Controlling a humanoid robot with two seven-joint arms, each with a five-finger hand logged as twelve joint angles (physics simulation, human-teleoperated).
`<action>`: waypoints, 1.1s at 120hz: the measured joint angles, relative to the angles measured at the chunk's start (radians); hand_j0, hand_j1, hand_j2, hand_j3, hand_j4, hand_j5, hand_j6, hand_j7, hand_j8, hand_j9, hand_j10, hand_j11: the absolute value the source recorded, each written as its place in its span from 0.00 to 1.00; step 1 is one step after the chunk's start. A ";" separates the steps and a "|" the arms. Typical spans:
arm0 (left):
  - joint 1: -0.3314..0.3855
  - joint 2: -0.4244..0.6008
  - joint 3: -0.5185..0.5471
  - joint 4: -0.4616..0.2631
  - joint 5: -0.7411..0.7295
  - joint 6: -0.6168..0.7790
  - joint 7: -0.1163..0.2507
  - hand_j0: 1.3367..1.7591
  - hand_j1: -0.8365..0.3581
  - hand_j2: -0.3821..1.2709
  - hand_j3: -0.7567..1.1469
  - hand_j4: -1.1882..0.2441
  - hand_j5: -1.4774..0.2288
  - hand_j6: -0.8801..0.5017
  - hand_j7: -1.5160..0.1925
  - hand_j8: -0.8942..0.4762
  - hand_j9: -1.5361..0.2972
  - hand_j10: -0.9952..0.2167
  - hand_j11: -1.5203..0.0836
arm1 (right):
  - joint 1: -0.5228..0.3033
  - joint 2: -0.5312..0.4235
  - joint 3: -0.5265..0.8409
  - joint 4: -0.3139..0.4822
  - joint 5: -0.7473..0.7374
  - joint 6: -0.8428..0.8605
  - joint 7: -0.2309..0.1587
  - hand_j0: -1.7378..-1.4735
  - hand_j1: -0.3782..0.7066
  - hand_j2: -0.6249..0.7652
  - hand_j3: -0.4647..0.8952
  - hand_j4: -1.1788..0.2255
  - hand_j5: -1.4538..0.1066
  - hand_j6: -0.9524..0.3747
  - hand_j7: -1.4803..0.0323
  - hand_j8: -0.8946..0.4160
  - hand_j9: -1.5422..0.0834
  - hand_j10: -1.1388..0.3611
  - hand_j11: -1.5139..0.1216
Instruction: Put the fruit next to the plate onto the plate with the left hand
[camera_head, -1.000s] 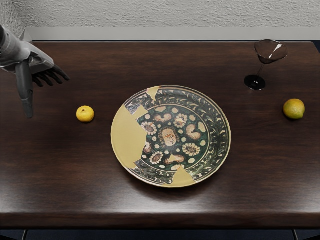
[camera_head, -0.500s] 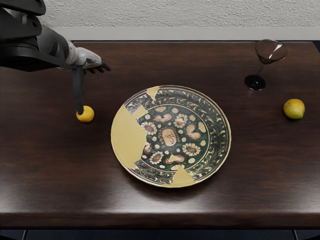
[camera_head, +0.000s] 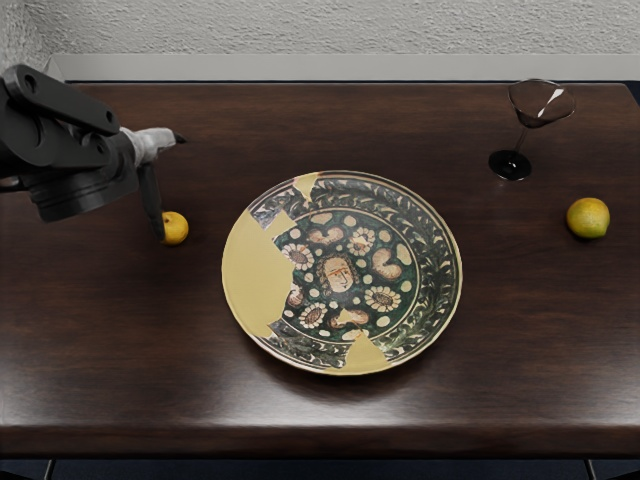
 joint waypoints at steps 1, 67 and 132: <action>0.006 0.000 0.000 0.000 -0.001 0.003 0.000 0.76 0.96 0.24 0.40 0.81 0.84 0.61 0.86 0.63 0.81 0.79 0.92 | 0.000 0.000 0.000 0.000 0.000 0.000 0.000 0.30 0.03 0.45 0.34 0.84 0.93 0.72 0.98 0.68 0.95 0.76 0.93; 0.162 -0.053 -0.065 0.028 -0.015 0.138 -0.012 0.76 0.95 0.24 0.40 0.80 0.83 0.61 0.86 0.62 0.81 0.79 0.91 | 0.000 0.000 0.000 0.000 0.000 0.000 0.000 0.30 0.03 0.45 0.34 0.84 0.93 0.72 0.98 0.68 0.95 0.76 0.93; 0.297 -0.061 -0.055 0.208 -0.012 0.138 -0.013 0.76 0.86 0.25 0.40 0.74 0.77 0.54 0.79 0.56 0.75 0.71 0.84 | 0.000 0.000 0.000 0.000 0.000 0.000 0.000 0.30 0.03 0.45 0.34 0.84 0.93 0.72 0.98 0.68 0.95 0.76 0.93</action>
